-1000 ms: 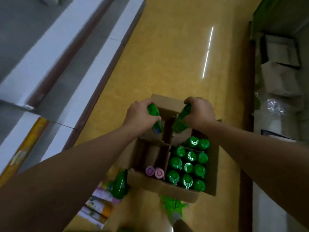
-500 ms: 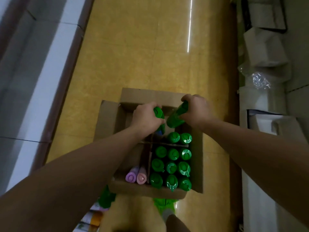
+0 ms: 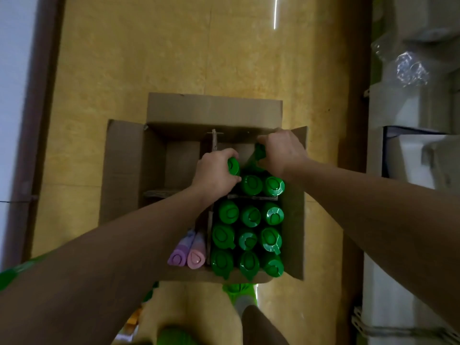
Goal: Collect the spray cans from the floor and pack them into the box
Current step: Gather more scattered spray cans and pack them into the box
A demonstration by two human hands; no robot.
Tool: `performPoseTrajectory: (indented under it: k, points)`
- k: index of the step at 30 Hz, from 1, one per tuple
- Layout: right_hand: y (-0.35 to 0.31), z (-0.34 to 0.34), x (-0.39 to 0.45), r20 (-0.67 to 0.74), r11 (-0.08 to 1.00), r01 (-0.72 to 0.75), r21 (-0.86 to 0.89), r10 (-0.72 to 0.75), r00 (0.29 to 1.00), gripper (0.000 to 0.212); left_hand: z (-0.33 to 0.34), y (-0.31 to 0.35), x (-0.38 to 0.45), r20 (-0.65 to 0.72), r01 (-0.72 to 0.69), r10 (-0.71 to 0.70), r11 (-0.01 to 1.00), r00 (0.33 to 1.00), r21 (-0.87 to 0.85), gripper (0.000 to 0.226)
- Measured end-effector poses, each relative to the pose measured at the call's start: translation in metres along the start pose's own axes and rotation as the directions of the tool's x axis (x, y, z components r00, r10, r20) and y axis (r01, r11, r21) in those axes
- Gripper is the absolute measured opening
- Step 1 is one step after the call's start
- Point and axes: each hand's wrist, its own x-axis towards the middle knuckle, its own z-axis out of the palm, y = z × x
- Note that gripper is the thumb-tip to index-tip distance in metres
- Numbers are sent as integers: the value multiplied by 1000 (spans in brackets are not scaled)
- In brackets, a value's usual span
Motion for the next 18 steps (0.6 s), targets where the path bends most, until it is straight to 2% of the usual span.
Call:
performPoseTrajectory:
  k: [4, 9, 18]
  points:
    - [8, 30, 19, 41, 999, -53, -13, 53, 998, 26, 29, -18, 6, 112, -75, 68, 996, 991, 54, 55]
    - [18, 61, 26, 78, 993, -90, -78, 96, 992, 17, 51, -34, 10, 138, -93, 79, 991, 987, 95, 58]
    - [24, 84, 34, 65, 993, -105, -55, 108, 992, 26, 63, -43, 18, 145, -82, 62, 987, 987, 137, 63]
